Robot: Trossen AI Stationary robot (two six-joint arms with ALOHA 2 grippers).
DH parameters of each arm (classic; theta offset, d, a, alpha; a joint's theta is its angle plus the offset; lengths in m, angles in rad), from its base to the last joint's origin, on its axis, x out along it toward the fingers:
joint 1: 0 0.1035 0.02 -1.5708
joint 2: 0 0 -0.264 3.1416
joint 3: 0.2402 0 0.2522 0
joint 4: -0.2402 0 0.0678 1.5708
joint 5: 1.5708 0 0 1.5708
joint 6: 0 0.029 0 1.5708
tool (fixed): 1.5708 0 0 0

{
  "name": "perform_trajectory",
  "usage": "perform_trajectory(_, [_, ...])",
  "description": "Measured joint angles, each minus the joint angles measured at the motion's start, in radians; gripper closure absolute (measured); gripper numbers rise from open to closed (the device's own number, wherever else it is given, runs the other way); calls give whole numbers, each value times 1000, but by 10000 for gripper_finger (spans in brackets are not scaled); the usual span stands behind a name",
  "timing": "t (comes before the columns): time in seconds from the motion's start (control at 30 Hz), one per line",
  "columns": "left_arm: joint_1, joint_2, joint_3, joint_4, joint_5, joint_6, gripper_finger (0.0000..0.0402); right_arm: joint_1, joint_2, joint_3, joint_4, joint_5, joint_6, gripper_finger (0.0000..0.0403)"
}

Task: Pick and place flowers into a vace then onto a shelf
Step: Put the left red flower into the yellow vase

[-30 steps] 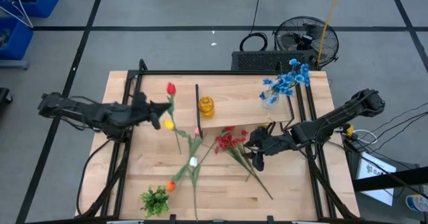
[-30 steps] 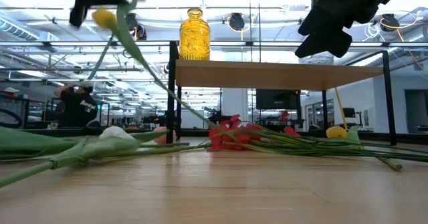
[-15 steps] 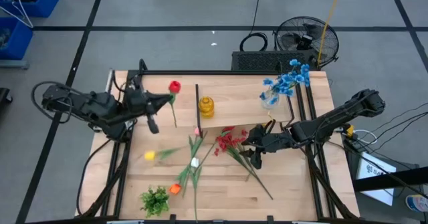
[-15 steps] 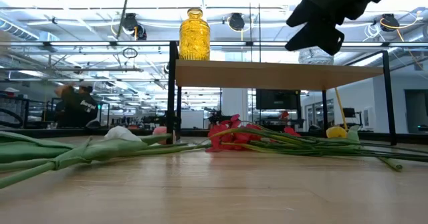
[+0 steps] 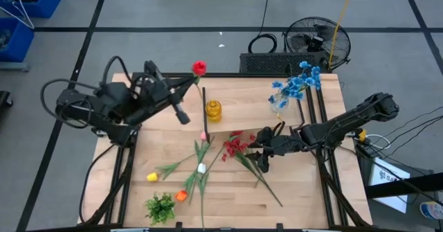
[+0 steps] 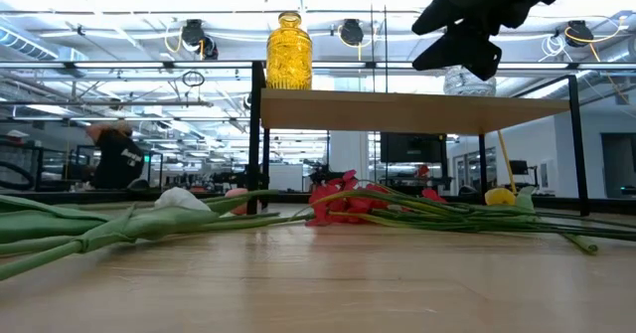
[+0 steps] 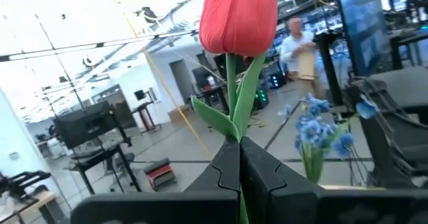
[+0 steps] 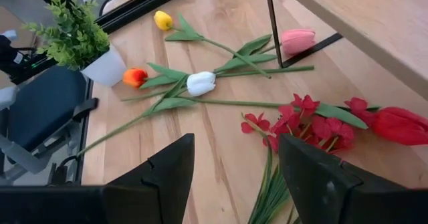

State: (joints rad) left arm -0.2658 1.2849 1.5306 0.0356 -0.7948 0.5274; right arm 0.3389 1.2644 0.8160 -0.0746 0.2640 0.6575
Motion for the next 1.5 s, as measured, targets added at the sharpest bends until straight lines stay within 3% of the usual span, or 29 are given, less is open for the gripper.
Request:
perform_trajectory(0.27, [42,20,15,35,68,-81,401,1,0,0,-4,-4,10,193])
perform_trajectory(0.5, [62,50,16,-13,59,-141,401,1,0,0,-4,-4,8,193])
perform_trajectory(1.17, [93,68,15,62,64,-84,401,1,0,0,-5,-5,8,193])
perform_trajectory(1.5, [110,84,15,-79,61,-169,400,2,0,0,-5,-5,8,193])
